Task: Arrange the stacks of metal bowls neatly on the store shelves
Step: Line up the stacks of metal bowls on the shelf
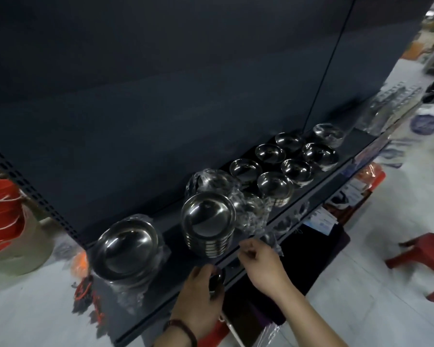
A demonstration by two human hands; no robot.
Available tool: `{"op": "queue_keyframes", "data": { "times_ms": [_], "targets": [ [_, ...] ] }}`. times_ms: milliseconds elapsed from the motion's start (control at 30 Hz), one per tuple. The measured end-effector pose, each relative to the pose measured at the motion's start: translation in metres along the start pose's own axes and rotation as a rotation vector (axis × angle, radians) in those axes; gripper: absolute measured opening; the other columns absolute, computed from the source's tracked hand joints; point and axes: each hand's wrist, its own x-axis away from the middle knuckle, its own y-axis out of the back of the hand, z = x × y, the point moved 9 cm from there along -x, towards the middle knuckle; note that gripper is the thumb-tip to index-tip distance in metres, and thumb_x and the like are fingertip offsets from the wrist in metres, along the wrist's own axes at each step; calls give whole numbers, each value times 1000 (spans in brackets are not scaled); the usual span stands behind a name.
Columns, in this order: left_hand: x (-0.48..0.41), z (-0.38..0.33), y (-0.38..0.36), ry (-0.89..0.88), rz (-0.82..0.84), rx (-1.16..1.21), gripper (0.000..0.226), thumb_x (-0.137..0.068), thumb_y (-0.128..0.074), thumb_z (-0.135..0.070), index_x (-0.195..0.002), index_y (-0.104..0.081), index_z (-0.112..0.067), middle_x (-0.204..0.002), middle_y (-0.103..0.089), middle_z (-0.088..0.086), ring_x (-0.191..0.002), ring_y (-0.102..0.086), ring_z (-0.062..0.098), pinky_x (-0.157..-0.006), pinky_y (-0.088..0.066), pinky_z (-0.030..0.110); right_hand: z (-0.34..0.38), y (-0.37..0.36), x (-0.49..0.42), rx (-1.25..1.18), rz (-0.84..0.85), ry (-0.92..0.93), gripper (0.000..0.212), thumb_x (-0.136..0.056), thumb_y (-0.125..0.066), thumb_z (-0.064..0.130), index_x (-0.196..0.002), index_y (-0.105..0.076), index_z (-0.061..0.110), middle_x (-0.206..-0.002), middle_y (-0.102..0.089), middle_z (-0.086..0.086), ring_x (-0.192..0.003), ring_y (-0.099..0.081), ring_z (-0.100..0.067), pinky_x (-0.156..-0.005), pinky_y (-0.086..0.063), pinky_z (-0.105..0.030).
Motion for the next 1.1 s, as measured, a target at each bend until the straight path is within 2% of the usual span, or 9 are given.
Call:
{"op": "queue_keyframes", "data": {
  "times_ms": [200, 333, 433, 500, 767, 867, 933, 1033, 1100],
  "targets": [
    [-25, -36, -45, 154, -81, 7, 19, -92, -66, -35, -110, -62, -40, -114, -54, -19, -104, -58, 0, -94, -52, 27, -36, 54, -30, 13, 136, 41, 8, -103, -64, 29, -108, -68, 34, -105, -72, 8, -95, -69, -10, -78, -53, -23],
    [-35, -56, -60, 205, -145, 8, 20, -90, -65, -36, -108, -62, -44, -115, -57, -18, -104, -60, 1, -95, -52, 28, -61, 91, -53, 4, 157, 46, 9, -103, -66, 30, -111, -70, 33, -103, -72, 14, -91, -67, -2, -69, -48, -11],
    [-42, -68, -63, 227, -205, 31, 24, -92, -69, -30, -101, -59, -50, -114, -60, -20, -102, -62, -2, -93, -52, 21, -71, 109, -69, 18, 153, 25, 19, -101, -66, 37, -117, -71, 28, -109, -74, 10, -98, -70, -10, -81, -56, -27],
    [-49, -73, -62, 240, -264, 88, 30, -93, -70, -23, -102, -60, -50, -113, -65, -19, -98, -65, -4, -87, -51, 13, -70, 117, -81, 14, 157, 26, 10, -100, -66, 35, -107, -70, 29, -96, -76, 8, -81, -73, -12, -72, -60, -33],
    [-90, -76, -73, 268, -248, 169, 38, -93, -68, -22, -124, -58, -41, -117, -61, -19, -102, -64, -4, -82, -50, 7, -45, 125, -107, 54, 176, 75, 6, -102, -63, 28, -106, -65, 32, -90, -75, 6, -70, -71, -4, -59, -52, -18],
    [-107, -71, -86, 291, -253, 220, 38, -92, -68, -18, -122, -56, -38, -112, -65, -18, -100, -62, -9, -78, -45, 2, -41, 124, -121, 136, 179, 92, 13, -103, -61, 33, -116, -65, 29, -100, -75, 7, -81, -72, -5, -66, -52, -19],
    [-114, -63, -95, 339, -295, 278, 33, -93, -69, -18, -119, -57, -35, -112, -68, -16, -102, -64, -4, -79, -44, 3, -39, 122, -131, 145, 172, 116, 18, -105, -60, 32, -121, -65, 30, -104, -70, 13, -89, -65, 2, -68, -47, -9],
    [-116, -47, -116, 470, -289, 450, 27, -89, -71, -33, -114, -59, -37, -112, -71, -11, -105, -68, 10, -91, -56, 26, -35, 117, -139, 139, 163, 174, 15, -106, -60, 29, -119, -68, 33, -98, -63, 22, -86, -57, 15, -68, -45, -4],
    [-117, -42, -128, 575, -273, 583, 26, -84, -69, -43, -107, -66, -31, -99, -77, -3, -90, -73, 17, -79, -61, 40, -30, 115, -149, 159, 147, 203, 8, -104, -63, 28, -110, -67, 32, -95, -64, 23, -88, -60, 12, -70, -44, -6]
  ]
}}
